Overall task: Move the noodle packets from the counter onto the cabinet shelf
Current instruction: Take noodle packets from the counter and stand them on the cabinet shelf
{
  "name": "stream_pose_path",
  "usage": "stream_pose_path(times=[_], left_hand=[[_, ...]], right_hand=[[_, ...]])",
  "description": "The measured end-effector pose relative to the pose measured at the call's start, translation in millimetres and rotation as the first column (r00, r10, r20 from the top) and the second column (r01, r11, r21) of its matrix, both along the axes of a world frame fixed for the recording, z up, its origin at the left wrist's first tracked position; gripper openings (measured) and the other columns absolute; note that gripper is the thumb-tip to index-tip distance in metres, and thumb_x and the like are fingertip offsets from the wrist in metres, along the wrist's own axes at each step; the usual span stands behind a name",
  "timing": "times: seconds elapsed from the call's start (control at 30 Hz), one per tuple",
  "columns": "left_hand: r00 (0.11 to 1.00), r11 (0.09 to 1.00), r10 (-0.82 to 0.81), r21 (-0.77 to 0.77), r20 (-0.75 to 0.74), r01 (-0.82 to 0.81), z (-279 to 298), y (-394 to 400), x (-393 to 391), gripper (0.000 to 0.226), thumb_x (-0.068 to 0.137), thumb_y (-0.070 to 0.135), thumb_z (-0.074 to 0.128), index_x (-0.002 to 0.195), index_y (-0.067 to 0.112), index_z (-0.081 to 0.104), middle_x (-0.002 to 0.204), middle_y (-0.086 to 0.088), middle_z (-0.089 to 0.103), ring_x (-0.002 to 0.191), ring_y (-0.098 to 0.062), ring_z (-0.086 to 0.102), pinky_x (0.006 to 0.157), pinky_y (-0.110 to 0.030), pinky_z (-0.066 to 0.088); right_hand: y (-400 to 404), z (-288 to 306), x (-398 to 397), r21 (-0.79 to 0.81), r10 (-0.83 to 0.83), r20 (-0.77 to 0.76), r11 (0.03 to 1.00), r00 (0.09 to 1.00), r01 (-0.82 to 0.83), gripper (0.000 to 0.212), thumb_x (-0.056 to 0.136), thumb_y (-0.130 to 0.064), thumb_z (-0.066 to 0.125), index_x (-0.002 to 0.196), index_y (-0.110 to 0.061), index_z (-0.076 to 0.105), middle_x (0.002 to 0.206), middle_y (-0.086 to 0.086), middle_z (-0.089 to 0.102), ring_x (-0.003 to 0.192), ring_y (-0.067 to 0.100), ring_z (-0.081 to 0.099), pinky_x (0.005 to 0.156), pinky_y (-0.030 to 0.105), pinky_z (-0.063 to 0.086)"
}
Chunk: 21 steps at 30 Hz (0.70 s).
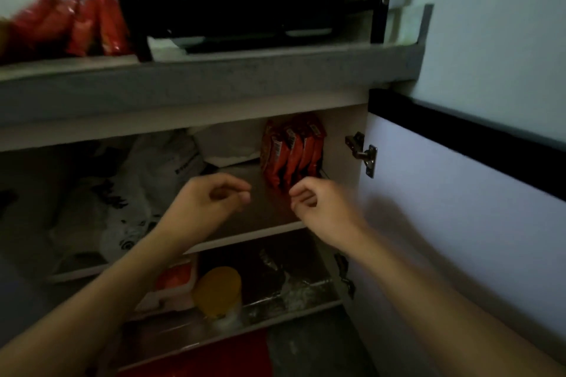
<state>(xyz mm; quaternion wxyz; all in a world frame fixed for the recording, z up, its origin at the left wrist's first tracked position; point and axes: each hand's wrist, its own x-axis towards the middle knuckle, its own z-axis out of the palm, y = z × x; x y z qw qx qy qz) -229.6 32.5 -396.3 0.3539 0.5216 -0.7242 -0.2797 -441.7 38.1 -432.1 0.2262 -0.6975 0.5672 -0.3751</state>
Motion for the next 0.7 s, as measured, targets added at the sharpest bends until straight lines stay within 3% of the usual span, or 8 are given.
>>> stream_pose_path(times=[0.17, 0.33, 0.5, 0.6, 0.63, 0.7], left_hand=[[0.999, 0.986, 0.030, -0.165, -0.031, -0.035, 75, 74, 50, 0.009, 0.087, 0.023, 0.068, 0.095, 0.027, 0.071, 0.082, 0.007, 0.075, 0.078, -0.002, 0.070, 0.073, -0.020, 0.051], [0.951, 0.955, 0.100, -0.239, -0.293, -0.174, 135, 89, 105, 0.011, 0.091, 0.018, 0.064, 0.085, 0.022, 0.072, 0.078, 0.000, 0.076, 0.074, -0.015, 0.071, 0.077, -0.035, 0.056], [0.905, 0.891, 0.260, -0.277, -0.336, -0.359, 180, 79, 164, 0.012, 0.090, 0.016, 0.066, 0.080, 0.019, 0.070, 0.068, 0.004, 0.074, 0.066, -0.008, 0.069, 0.063, -0.022, 0.055], [0.849, 0.793, 0.451, -0.313, -0.277, -0.523, 195, 55, 202, 0.009, 0.085, 0.024, 0.070, 0.076, 0.026, 0.070, 0.073, 0.004, 0.072, 0.074, -0.016, 0.068, 0.065, -0.028, 0.051], [0.797, 0.728, 0.547, -0.324, -0.257, -0.604, 199, 47, 215, 0.004, 0.083, 0.026, 0.070, 0.080, 0.025, 0.069, 0.079, 0.004, 0.071, 0.079, -0.017, 0.066, 0.067, -0.028, 0.047], [0.677, 0.603, 0.692, -0.314, -0.252, -0.733, 201, 30, 237, 0.020, 0.081, 0.025, 0.069, 0.099, 0.019, 0.063, 0.104, -0.003, 0.063, 0.093, -0.020, 0.058, 0.077, -0.029, 0.043]], right_hand=[[45, 75, 44, -0.168, 0.087, -0.086, 0.981, 0.993, -0.100, 0.020, 0.091, -0.016, 0.065, 0.109, -0.025, 0.067, 0.094, -0.014, 0.064, 0.086, -0.005, 0.060, 0.072, 0.011, 0.049], [64, 148, 91, -0.284, 0.144, -0.135, 0.942, 0.980, -0.178, 0.013, 0.093, -0.018, 0.064, 0.105, -0.021, 0.068, 0.089, -0.012, 0.065, 0.082, -0.003, 0.060, 0.067, 0.006, 0.045], [52, 203, 145, -0.361, 0.197, -0.173, 0.899, 0.965, -0.248, 0.012, 0.092, -0.019, 0.064, 0.102, -0.021, 0.069, 0.089, -0.010, 0.066, 0.082, -0.002, 0.060, 0.068, 0.008, 0.046], [38, 227, 168, -0.397, 0.216, -0.189, 0.875, 0.958, -0.276, 0.010, 0.090, -0.017, 0.064, 0.098, -0.020, 0.070, 0.086, -0.009, 0.067, 0.080, -0.002, 0.061, 0.066, 0.010, 0.047], [32, 234, 178, -0.397, 0.226, -0.193, 0.872, 0.955, -0.286, 0.009, 0.091, -0.018, 0.064, 0.098, -0.020, 0.069, 0.087, -0.010, 0.067, 0.080, -0.002, 0.061, 0.066, 0.009, 0.047], [20, 243, 196, -0.389, 0.249, -0.193, 0.869, 0.949, -0.306, 0.008, 0.091, -0.019, 0.064, 0.097, -0.022, 0.069, 0.087, -0.010, 0.066, 0.081, -0.002, 0.061, 0.067, 0.009, 0.048]])
